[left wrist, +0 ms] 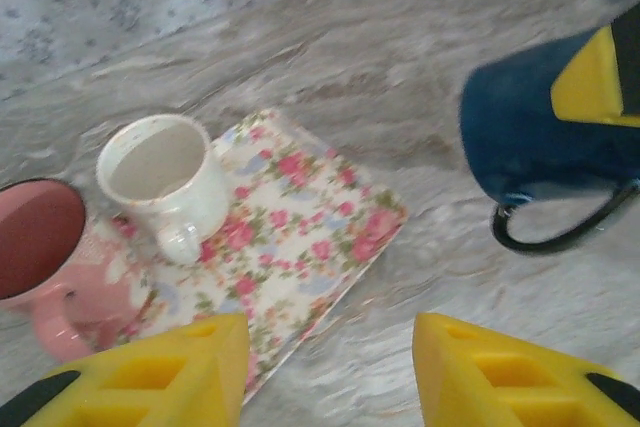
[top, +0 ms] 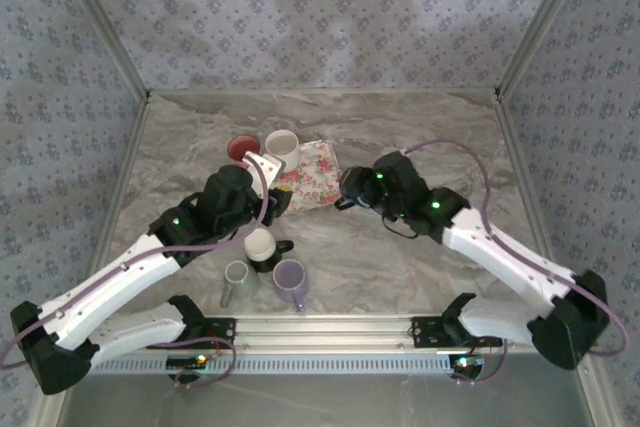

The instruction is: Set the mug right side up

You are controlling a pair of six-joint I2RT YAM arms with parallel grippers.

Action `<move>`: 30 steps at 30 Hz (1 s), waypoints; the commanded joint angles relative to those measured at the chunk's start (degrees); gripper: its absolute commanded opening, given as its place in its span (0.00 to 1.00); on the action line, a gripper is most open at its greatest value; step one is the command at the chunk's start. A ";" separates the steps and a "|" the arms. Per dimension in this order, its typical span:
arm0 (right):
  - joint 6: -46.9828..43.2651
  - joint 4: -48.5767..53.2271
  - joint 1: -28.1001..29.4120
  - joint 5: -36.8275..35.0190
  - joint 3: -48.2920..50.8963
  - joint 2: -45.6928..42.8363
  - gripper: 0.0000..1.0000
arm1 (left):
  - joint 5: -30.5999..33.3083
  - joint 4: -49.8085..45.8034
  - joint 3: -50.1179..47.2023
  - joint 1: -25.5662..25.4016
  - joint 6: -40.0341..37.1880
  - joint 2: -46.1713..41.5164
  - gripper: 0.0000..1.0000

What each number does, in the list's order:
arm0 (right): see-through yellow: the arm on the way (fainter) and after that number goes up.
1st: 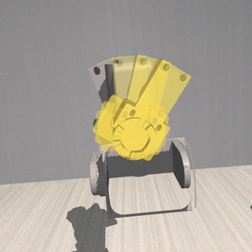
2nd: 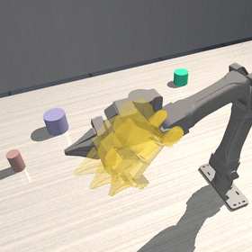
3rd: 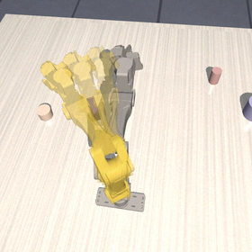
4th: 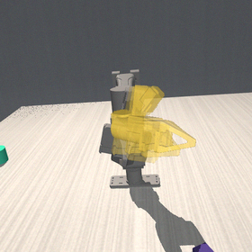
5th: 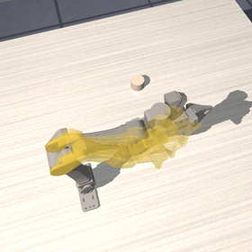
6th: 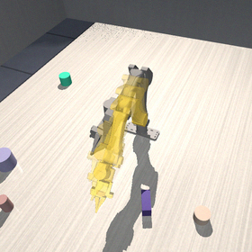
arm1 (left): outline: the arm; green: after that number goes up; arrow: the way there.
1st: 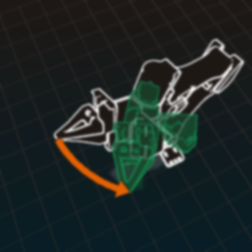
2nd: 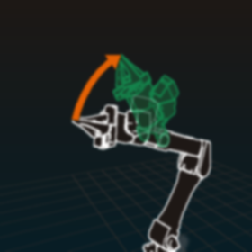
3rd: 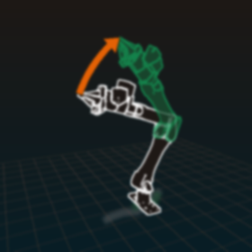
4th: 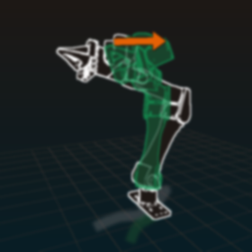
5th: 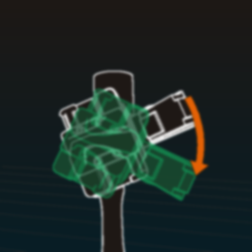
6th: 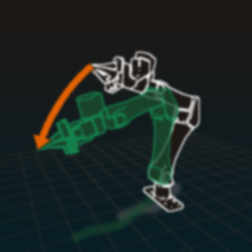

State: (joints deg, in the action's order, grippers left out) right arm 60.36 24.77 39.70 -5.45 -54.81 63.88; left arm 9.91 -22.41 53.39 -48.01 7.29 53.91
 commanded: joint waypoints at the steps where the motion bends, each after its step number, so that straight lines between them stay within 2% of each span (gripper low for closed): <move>1: -15.59 -14.65 -4.00 6.96 0.78 -6.52 0.23 | -9.79 5.78 -0.31 0.48 4.86 -3.83 0.56; 3: -18.56 -18.27 -6.51 12.31 1.28 -9.07 0.23 | -21.56 8.22 -0.52 3.44 9.48 -3.76 0.58; 4: -20.17 -20.08 -7.89 15.40 1.71 -10.20 0.24 | -30.75 10.98 -0.97 5.78 12.99 -3.23 0.61; 5: -21.11 -21.73 -9.08 18.98 2.12 -11.14 0.24 | -38.82 15.19 -1.97 8.39 17.51 -2.35 0.62; 6: -21.98 -23.23 -9.96 21.40 2.50 -11.89 0.24 | -43.81 19.68 -3.11 9.96 21.21 -1.73 0.64; 8: -22.60 -26.41 -12.02 26.47 3.76 -13.62 0.25 | -50.66 28.38 -5.45 12.21 27.32 -0.38 0.65; 11: -19.79 -31.51 -14.13 31.28 5.88 -15.72 0.26 | -56.83 36.06 -6.62 13.35 31.96 1.44 0.66; 16: -12.81 -42.41 -14.92 35.52 8.86 -16.76 0.26 | -62.18 53.76 -8.56 13.33 44.65 6.68 0.65; 21: -9.34 -47.78 -14.63 36.09 10.70 -17.55 0.27 | -63.88 71.81 -10.10 13.24 57.69 12.19 0.65; 30: -9.20 -50.33 -12.34 37.86 11.56 -17.67 0.26 | -62.83 75.84 -10.07 12.93 60.44 15.55 0.65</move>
State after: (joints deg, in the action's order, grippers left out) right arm 50.26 -17.82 26.46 30.65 -42.98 47.97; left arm -51.83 46.81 43.42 -34.87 65.28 69.04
